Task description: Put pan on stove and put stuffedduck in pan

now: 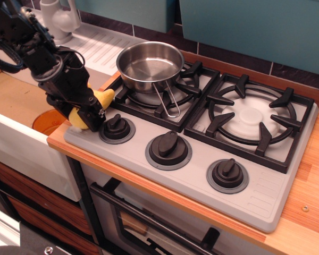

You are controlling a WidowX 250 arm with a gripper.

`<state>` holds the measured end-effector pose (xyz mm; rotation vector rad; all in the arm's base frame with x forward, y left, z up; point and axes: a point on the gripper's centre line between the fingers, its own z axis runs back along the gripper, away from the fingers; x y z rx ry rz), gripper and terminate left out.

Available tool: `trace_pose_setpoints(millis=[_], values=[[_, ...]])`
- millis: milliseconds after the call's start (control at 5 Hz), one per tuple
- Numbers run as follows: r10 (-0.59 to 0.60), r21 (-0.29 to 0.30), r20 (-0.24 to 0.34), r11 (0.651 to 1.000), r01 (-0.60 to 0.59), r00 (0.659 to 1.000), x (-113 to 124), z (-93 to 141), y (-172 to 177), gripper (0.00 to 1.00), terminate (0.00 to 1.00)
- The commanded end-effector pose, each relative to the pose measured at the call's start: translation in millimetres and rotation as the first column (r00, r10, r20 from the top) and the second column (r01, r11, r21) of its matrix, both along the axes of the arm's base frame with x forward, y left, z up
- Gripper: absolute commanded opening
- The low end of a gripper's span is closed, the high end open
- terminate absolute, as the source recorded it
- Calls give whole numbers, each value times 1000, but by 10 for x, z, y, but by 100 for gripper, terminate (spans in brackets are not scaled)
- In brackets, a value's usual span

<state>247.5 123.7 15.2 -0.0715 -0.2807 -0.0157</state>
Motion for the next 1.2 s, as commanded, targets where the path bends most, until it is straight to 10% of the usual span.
trace_pose_setpoints(millis=[0, 600, 1000], values=[[13, 27, -57, 1000, -11, 998, 71, 274, -16, 0, 0], [6, 83, -166, 997, 8, 986, 276, 1197, -8, 0, 0], [-19, 114, -150, 993, 36, 989, 723, 1385, -118, 0, 0]])
